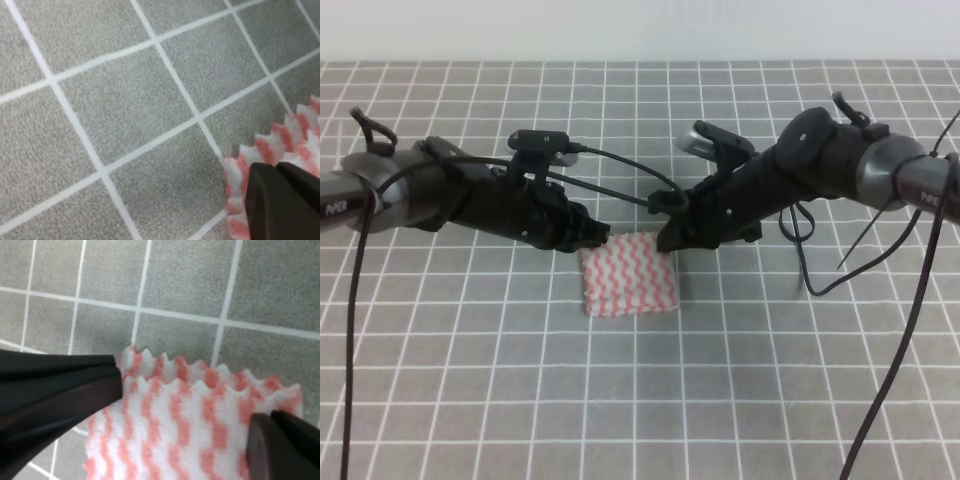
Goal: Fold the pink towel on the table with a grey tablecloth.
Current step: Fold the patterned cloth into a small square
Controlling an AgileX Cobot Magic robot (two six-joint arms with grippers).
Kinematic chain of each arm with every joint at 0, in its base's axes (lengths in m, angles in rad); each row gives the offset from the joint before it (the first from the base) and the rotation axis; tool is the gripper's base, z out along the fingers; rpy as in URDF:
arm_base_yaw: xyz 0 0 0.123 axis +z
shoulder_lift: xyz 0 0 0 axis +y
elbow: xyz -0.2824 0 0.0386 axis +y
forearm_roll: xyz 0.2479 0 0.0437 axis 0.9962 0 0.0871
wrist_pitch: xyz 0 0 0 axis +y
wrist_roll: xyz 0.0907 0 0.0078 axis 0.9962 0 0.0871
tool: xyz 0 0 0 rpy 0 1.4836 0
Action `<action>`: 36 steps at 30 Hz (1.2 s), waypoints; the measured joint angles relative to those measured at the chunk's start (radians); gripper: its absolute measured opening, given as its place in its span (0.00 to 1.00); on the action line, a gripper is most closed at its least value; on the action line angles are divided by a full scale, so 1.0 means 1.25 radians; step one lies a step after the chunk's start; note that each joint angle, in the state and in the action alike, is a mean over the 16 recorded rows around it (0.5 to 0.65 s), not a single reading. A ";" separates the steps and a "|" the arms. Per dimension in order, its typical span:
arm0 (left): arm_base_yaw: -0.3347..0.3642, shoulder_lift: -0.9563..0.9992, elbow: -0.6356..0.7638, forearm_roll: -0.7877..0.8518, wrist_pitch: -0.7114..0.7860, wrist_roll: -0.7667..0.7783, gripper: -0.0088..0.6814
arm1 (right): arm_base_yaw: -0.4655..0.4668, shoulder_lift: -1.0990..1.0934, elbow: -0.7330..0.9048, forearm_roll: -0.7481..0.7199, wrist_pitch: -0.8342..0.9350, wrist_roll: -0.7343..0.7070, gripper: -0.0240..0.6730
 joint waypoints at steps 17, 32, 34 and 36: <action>0.000 -0.150 0.035 0.012 -0.022 0.010 0.01 | -0.022 -0.117 0.000 -0.102 0.089 -0.001 0.01; 0.000 -0.683 0.426 -0.034 -0.224 0.019 0.01 | -0.021 -0.451 0.276 -0.178 0.026 -0.006 0.01; 0.000 -0.773 0.493 -0.044 -0.246 0.020 0.01 | -0.021 -0.524 0.344 -0.179 -0.010 -0.007 0.01; 0.000 -0.866 0.560 -0.054 -0.268 0.022 0.01 | -0.021 -0.601 0.411 -0.180 -0.045 -0.007 0.01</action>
